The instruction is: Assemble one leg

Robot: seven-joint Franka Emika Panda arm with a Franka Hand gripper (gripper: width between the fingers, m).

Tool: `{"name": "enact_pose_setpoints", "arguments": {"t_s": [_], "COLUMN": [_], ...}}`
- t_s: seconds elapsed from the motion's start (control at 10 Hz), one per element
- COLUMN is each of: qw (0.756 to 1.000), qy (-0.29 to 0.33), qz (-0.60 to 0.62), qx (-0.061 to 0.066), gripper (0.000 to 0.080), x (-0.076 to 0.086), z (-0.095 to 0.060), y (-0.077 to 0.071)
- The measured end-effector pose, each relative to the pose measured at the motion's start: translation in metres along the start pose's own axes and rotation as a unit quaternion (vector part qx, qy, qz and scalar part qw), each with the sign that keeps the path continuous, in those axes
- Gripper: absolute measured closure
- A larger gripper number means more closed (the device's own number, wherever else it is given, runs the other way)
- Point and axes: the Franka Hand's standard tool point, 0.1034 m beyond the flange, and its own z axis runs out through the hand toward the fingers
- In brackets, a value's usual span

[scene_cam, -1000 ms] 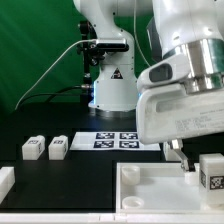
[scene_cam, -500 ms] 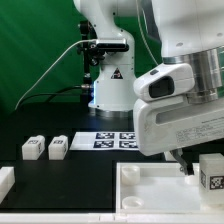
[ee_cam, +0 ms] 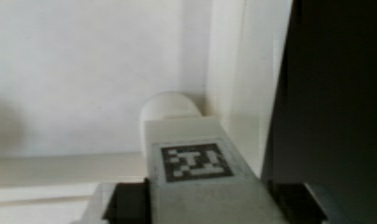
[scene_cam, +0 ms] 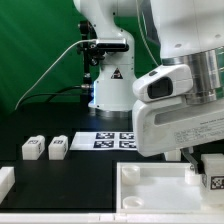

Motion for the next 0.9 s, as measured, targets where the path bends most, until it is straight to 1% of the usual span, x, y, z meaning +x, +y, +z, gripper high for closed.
{"name": "enact_pose_setpoints", "arguments": {"t_s": [0.3,0.4,0.5,0.6,0.8,0.9], "qw": [1.0,0.994,0.977,0.958,0.886,0.839], "qy": [0.0,0.005,0.004,0.001,-0.013,-0.015], "qz": [0.024,0.108,0.212,0.286,0.463,0.543], "qx": [0.0,0.004,0.004,0.005,0.013,0.026], "gripper": [0.0496,0.0496,0.0498,0.0498,0.0498,0.0498], "x": [0.0002,0.0014,0.0023,0.0044,0.0058,0.0057], "z": [-0.0002,-0.0004,-0.0007,-0.0012,0.0,0.0015], "y": [0.0019,0.0017,0.0013,0.0011,-0.001,-0.002]}}
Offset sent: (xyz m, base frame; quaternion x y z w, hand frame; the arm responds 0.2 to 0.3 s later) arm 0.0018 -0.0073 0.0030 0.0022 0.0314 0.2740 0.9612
